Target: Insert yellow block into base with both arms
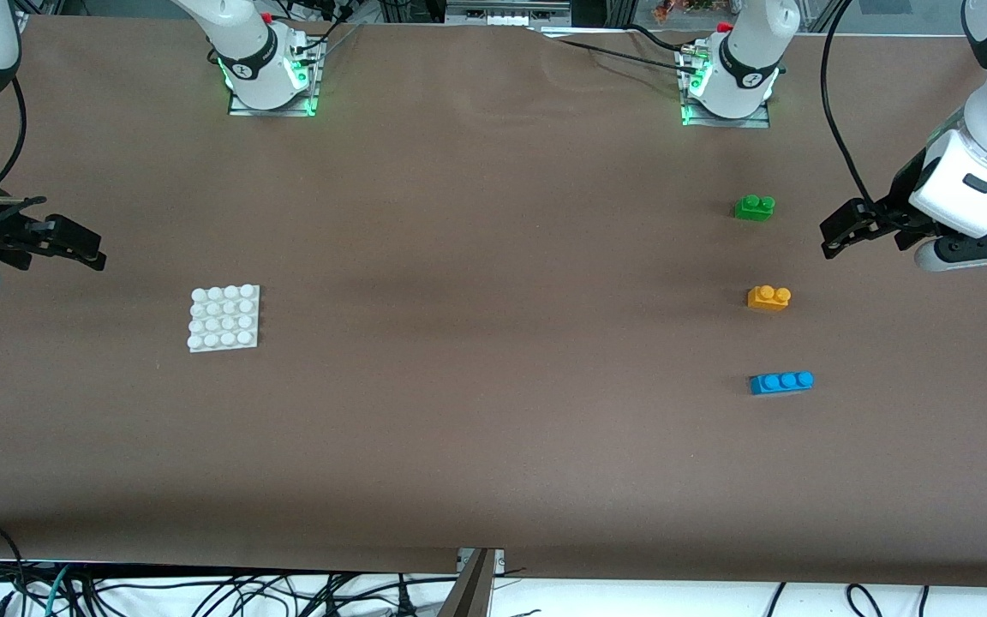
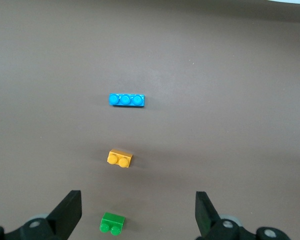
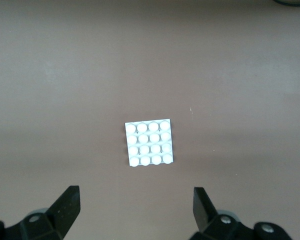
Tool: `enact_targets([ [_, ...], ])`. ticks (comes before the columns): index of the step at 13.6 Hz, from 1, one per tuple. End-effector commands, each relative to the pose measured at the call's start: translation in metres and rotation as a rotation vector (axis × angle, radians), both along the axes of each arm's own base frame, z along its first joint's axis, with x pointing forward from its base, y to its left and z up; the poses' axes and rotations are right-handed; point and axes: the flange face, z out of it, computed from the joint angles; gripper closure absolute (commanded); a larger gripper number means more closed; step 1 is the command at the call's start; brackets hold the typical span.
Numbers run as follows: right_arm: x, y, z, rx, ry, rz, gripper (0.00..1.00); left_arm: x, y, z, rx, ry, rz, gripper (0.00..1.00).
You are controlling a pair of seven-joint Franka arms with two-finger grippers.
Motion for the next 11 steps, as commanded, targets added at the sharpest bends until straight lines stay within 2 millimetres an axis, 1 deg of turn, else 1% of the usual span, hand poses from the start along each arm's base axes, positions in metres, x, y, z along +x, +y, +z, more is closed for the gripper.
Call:
enact_targets([
  [1, -0.0020, -0.0019, 0.0058, -0.015, -0.009, 0.000, 0.00, -0.0002, 0.0006, 0.0017, 0.004, 0.004, 0.009, 0.00],
  [9, -0.0012, -0.0029, 0.0059, -0.016, -0.012, 0.000, 0.00, -0.0002, -0.0002, 0.0024, 0.004, 0.003, 0.007, 0.00],
  [11, -0.0013, -0.0090, 0.0060, -0.018, -0.012, -0.009, 0.00, -0.0007, -0.0002, 0.0025, 0.004, 0.002, 0.007, 0.00],
])
